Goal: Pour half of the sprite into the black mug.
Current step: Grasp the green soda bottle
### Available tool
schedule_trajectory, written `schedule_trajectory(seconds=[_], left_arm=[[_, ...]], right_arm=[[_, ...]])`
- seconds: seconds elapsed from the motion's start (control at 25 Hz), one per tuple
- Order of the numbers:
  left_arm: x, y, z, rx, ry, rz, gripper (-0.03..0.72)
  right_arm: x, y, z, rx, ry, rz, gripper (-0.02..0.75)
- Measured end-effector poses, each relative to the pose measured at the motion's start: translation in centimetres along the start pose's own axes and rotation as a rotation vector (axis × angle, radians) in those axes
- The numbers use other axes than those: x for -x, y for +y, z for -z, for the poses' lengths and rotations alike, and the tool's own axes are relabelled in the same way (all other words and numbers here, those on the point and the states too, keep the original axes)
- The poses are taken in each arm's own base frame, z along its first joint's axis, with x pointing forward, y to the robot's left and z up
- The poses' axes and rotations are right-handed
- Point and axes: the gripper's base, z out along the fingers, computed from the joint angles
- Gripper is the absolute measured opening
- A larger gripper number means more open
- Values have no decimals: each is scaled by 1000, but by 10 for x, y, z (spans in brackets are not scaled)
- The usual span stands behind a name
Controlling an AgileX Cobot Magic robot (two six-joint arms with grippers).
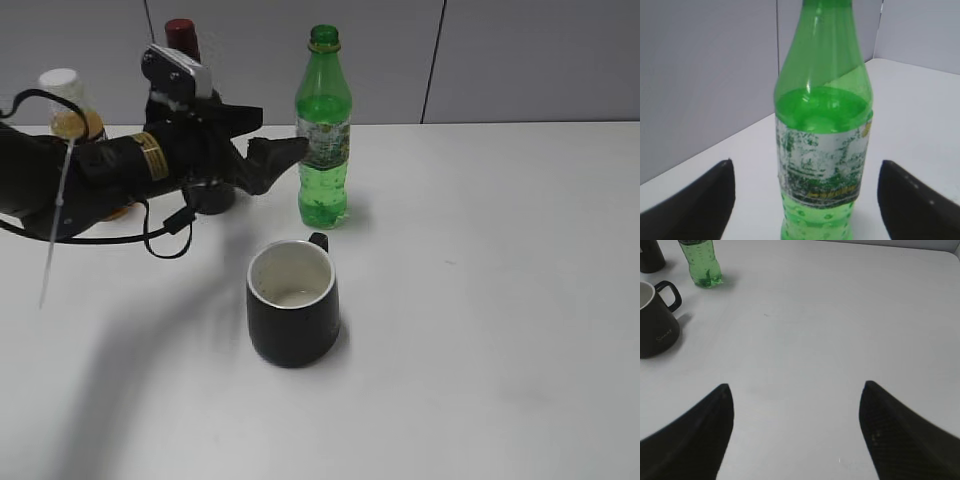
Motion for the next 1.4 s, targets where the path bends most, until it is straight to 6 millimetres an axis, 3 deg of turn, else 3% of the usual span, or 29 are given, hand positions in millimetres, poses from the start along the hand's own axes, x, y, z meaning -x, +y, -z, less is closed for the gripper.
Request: schedule_trajectory(seconds=[1.04,1.4], left_arm=[[-26,-9,-75,-64,-13,18,690],[-32,-10,-83,-65,-15,28,661]], right_arm=[[0,0,0,1,0,-1,592],[0,0,0,1,0,-1,592]])
